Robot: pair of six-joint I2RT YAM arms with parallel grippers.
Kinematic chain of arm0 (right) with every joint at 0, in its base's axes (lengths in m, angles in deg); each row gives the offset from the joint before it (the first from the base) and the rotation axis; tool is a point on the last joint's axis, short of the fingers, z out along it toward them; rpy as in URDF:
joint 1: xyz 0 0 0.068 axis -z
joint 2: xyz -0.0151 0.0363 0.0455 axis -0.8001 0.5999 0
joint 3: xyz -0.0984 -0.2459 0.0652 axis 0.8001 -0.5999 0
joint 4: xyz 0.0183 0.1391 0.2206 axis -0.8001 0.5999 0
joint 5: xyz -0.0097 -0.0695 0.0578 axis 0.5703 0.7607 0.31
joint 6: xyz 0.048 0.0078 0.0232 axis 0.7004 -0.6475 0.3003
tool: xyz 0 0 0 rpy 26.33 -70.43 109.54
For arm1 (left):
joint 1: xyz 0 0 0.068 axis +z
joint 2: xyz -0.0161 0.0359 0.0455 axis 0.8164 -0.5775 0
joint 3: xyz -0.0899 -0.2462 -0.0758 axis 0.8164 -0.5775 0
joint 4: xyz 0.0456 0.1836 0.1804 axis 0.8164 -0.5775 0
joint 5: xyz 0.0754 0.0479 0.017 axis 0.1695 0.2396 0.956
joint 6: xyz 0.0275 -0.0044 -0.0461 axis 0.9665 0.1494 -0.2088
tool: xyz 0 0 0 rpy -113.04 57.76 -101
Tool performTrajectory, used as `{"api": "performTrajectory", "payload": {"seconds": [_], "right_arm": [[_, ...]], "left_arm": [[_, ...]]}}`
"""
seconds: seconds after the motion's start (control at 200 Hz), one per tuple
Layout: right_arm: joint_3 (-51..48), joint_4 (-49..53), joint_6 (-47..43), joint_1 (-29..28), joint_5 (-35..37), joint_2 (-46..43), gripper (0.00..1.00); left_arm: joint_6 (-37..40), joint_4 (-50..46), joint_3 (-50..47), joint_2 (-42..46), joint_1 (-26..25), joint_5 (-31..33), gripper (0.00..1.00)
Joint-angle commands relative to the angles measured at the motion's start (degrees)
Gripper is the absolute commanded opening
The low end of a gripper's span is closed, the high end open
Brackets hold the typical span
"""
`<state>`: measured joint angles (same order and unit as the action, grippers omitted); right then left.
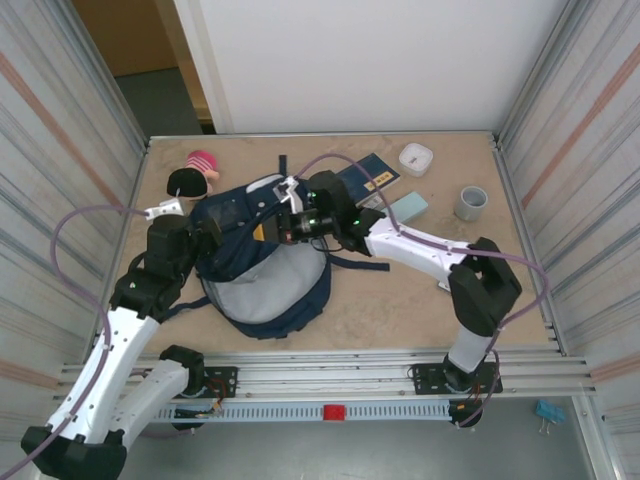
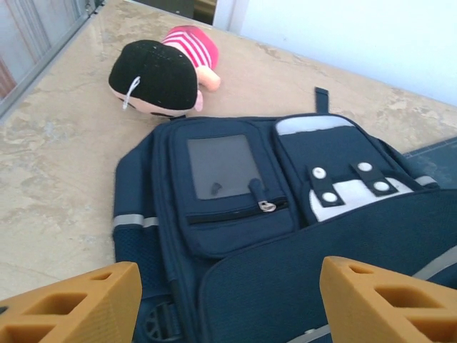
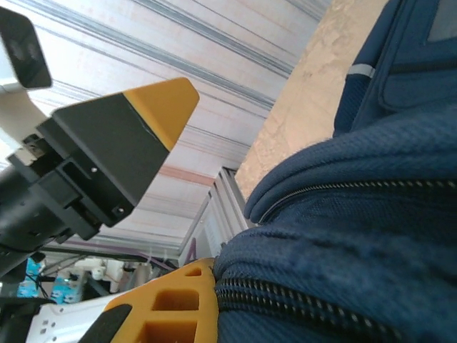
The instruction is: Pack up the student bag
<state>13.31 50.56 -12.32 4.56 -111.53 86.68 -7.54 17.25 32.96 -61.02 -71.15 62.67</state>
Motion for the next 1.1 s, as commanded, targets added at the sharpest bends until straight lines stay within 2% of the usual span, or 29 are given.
{"api": "performTrajectory", "payload": {"seconds": [0.0, 0.075, 0.241, 0.381, 0.506, 0.707, 0.867, 0.977, 1.097], "right_arm": [[3.08, -11.50, 6.48, -2.10, 0.72, 2.41, 0.00], [3.70, -13.49, 9.74, -3.04, 3.64, 4.95, 0.03], [2.81, -10.32, 11.82, -4.83, 8.06, 6.42, 0.26], [-1.97, -3.91, 11.11, -5.40, 11.01, 2.86, 0.42], [-5.79, 3.96, 8.90, -5.74, 13.88, -1.74, 0.52], [-10.26, 24.47, 0.74, -5.36, 19.87, -11.49, 0.65], [-6.57, 40.25, -11.53, -1.13, 21.39, -15.25, 0.70], [-2.15, 42.73, -17.31, 2.46, 22.36, -12.55, 0.72], [4.26, 40.37, -20.92, 4.21, 22.75, -5.13, 0.74]], "left_arm": [[1.83, -0.32, 1.86, 0.08, 1.59, -0.88, 0.66], [1.27, 0.05, 1.03, 0.47, 2.67, -2.33, 0.66], [-0.75, 0.37, -1.20, -0.39, 3.86, -7.37, 0.65], [-5.96, 5.10, -6.36, -2.66, 3.86, -14.91, 0.63], [-11.88, 11.67, -12.87, -6.38, 3.86, -20.12, 0.61], [-14.01, 13.89, -16.66, -9.33, 3.86, -21.75, 0.60], [-13.18, 9.50, -14.67, -6.26, 3.95, -17.18, 0.67], [-10.30, 6.53, -12.14, -5.93, 5.00, -14.21, 0.68], [-8.88, 7.99, -11.62, -7.21, 9.28, -16.15, 0.68]]}}
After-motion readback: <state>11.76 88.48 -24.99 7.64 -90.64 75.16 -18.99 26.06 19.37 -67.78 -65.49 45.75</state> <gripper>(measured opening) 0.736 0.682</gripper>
